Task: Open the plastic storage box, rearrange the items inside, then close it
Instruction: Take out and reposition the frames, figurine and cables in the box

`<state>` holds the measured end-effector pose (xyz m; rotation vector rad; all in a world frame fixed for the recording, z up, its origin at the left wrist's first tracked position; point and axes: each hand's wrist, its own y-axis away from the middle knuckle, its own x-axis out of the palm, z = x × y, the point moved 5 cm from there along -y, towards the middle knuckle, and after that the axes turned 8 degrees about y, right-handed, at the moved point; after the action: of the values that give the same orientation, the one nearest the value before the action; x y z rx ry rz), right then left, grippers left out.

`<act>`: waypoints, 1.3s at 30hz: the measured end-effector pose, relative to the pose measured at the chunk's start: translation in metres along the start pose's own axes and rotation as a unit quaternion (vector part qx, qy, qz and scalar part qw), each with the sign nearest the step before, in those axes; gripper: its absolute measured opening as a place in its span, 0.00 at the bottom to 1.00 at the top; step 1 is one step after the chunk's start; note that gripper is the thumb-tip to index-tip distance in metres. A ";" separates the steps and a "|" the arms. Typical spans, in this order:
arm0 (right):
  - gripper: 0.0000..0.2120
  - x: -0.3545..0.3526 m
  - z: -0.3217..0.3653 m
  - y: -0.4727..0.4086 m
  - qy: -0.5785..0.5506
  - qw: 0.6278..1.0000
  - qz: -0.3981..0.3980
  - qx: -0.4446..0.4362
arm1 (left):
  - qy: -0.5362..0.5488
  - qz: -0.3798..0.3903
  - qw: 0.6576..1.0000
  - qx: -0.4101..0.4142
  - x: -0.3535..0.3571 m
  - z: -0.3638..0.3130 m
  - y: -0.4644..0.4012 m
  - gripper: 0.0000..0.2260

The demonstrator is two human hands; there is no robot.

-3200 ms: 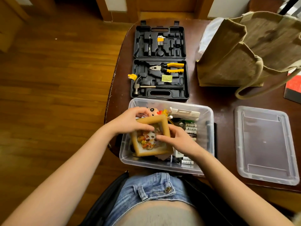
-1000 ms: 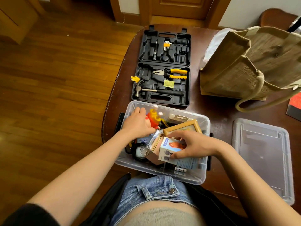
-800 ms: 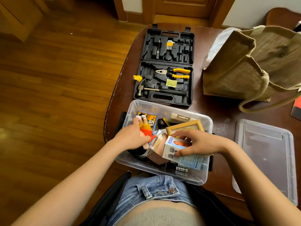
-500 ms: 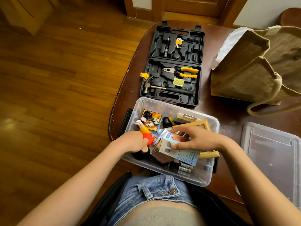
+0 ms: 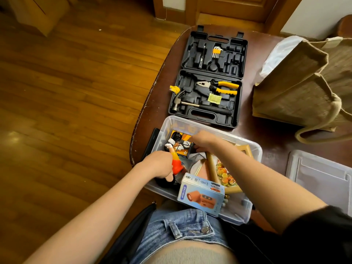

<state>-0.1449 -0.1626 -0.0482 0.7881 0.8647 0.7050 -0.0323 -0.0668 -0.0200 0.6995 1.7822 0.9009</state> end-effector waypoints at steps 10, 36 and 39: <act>0.14 0.033 0.005 -0.030 -0.117 0.991 -0.002 0.064 | 0.039 -0.054 0.997 0.045 -0.002 0.007 0.002 0.07; 0.22 0.009 -0.014 0.101 0.190 0.927 -0.103 -0.307 | 0.263 -0.264 0.922 0.107 -0.034 0.012 0.010 0.10; 0.23 0.016 -0.012 0.104 0.186 0.931 -0.014 -0.315 | 0.250 -0.148 0.945 0.153 -0.019 0.000 0.001 0.16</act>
<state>-0.1700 -0.0923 0.0264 0.0609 0.9089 1.0547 -0.0257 -0.0812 -0.0091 0.3874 2.4409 0.6337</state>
